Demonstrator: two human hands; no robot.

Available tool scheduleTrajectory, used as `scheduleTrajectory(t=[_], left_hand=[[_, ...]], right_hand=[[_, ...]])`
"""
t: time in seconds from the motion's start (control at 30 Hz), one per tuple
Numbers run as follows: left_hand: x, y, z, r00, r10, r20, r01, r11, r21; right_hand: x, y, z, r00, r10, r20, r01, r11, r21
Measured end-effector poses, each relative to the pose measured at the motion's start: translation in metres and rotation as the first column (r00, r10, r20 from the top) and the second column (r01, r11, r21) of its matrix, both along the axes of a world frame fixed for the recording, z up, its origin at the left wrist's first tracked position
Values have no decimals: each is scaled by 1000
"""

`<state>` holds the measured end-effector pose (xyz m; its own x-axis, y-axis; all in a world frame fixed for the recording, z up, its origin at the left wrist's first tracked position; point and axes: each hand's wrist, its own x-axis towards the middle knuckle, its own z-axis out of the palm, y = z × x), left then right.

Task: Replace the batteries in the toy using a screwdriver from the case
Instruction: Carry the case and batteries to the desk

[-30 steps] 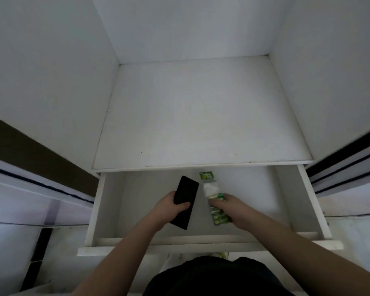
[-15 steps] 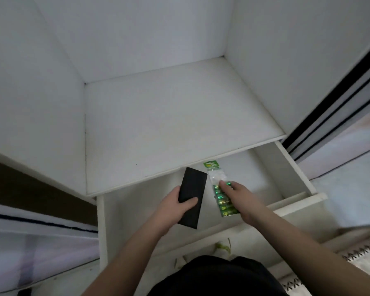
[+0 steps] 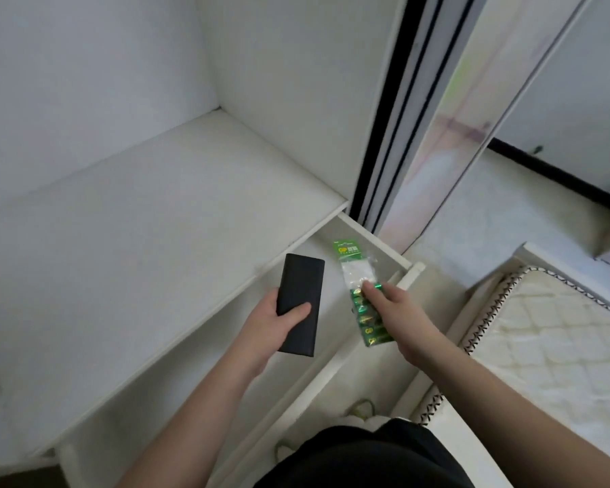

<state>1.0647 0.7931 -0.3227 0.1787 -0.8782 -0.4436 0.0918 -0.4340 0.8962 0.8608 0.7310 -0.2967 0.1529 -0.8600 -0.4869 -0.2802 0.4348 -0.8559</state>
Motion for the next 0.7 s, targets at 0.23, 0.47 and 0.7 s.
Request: scheduleTrajectory(t=[0.23,0.47,0.7], left_hand=[[-65,-75,23,978,-207,37,208,977,-34],[-145,-153,55,928,-363,79,370,925,-86],[-228,-195,58,901,-422,105,430,899,-82]], right_hand=[[-79,-30,9,976,-217,30,219,971,-94],[-158,-68,22,918,-396,19,391,898,-201],[-230,-84,27,858,-514,7,498,829,-255]])
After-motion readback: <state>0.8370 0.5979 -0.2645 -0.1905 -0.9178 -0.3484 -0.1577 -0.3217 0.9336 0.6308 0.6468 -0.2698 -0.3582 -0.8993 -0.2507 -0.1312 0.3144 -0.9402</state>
